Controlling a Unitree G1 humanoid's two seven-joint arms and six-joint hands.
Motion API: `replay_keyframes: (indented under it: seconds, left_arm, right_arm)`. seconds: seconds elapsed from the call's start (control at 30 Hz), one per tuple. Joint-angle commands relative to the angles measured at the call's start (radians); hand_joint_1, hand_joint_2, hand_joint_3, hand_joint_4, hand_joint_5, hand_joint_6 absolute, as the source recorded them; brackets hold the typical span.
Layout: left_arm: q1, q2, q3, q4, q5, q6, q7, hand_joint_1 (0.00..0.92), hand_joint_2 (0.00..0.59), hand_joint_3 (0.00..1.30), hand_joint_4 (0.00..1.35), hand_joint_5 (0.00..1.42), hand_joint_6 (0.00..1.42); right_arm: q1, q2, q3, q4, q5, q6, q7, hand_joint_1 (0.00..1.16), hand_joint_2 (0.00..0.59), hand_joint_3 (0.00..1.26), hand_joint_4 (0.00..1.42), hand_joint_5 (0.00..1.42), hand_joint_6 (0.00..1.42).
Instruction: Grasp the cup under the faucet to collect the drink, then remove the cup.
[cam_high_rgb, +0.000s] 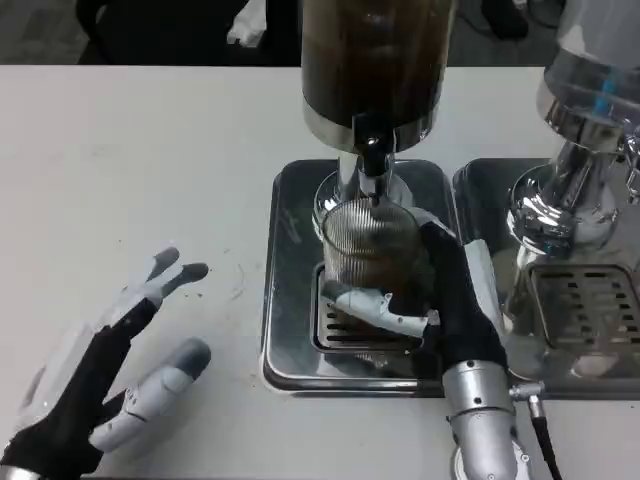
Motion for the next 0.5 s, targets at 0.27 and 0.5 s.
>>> replay_keyframes:
  seconds: [0.27, 0.5]
  left_arm:
    - [0.016, 0.010, -0.005, -0.019, -0.009, 0.004, 0.002, 0.000, 0.159, 0.21, 0.00, 0.10, 0.01]
    - [0.009, 0.011, -0.017, -0.014, -0.009, 0.004, -0.006, 0.000, 0.159, 0.21, 0.00, 0.10, 0.01]
  right_arm:
    - [-0.028, 0.012, -0.010, 0.066, -0.011, -0.050, -0.075, 1.16, 0.150, 0.54, 0.59, 0.71, 0.91]
    - [-0.009, 0.014, -0.014, 0.042, -0.024, -0.072, -0.132, 1.16, 0.112, 0.62, 0.70, 0.78, 1.05]
